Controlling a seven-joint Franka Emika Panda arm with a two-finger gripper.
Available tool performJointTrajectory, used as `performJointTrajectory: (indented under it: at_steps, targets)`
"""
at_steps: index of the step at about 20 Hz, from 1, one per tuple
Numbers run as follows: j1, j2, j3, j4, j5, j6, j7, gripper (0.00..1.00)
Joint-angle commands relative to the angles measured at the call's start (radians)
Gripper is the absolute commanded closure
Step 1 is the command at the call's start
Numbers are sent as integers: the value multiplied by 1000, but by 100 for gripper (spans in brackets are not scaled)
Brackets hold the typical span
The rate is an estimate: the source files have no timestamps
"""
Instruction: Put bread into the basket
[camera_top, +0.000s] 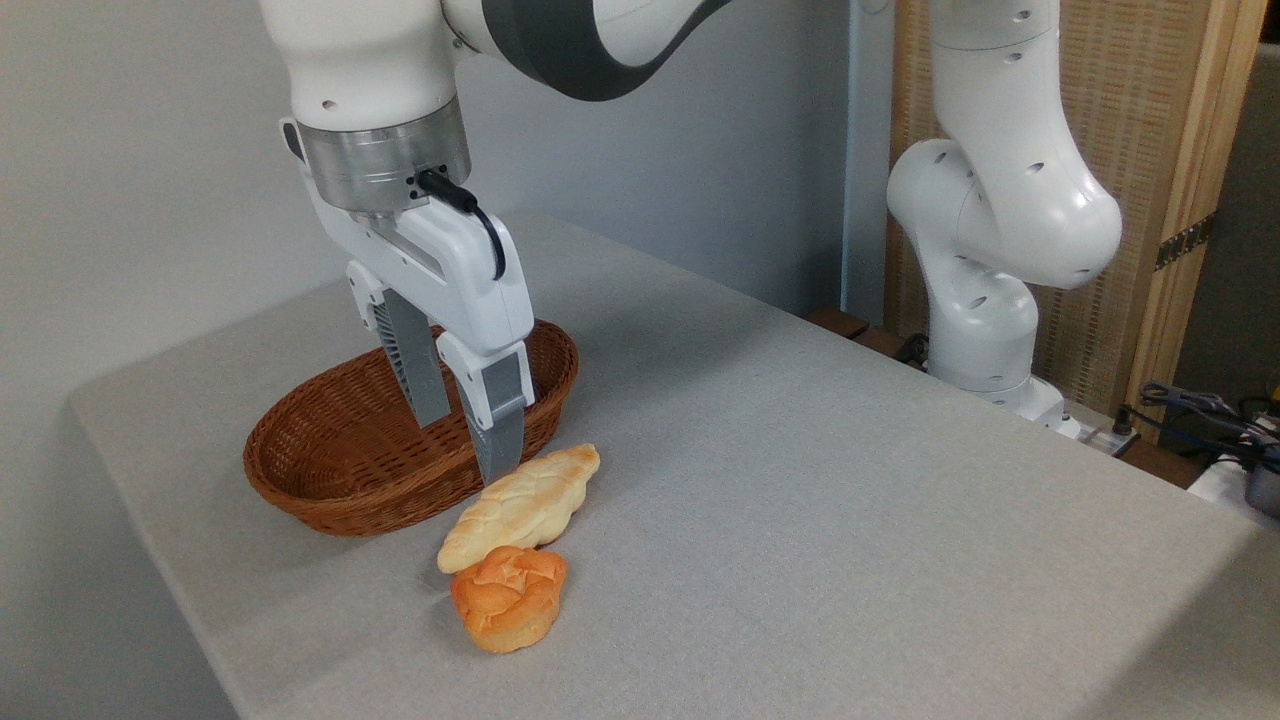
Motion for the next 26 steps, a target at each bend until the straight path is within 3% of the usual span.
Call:
performJointTrajectory:
  at_steps: [1,26]
  targets:
    - [-1,-6,7,8,-11,-20,14,0]
    - [8,-4,16,-17,0,0,23,0]
